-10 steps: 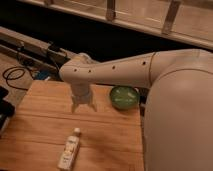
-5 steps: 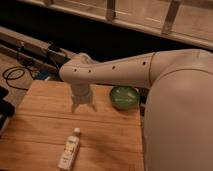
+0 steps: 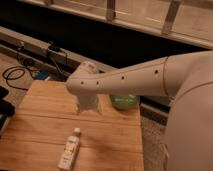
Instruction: Place the bottle in the ceramic bowl
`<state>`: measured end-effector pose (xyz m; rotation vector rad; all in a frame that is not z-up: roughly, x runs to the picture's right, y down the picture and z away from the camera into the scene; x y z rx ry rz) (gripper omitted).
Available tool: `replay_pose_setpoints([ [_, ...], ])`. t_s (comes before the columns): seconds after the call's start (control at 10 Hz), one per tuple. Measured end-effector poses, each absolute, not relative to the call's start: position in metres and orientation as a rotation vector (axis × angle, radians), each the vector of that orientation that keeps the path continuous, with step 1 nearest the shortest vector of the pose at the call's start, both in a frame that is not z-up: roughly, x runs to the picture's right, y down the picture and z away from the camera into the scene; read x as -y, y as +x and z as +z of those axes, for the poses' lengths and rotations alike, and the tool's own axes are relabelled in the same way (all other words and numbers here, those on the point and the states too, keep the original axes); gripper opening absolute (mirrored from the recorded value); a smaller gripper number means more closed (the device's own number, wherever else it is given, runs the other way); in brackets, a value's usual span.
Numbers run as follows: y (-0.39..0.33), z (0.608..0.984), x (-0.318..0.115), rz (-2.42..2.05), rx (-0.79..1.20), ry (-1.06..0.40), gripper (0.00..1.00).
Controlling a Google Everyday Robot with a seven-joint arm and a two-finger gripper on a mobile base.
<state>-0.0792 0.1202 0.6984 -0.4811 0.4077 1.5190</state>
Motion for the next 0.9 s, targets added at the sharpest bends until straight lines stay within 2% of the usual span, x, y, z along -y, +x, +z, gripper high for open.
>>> replay_pose_setpoints([
  [0.3, -0.087, 0.688, -0.136, 1.532, -0.345, -0.464, 0.65],
  [0.9, -0.094, 0.687, -0.140, 1.494, -0.348, -0.465, 0.65],
])
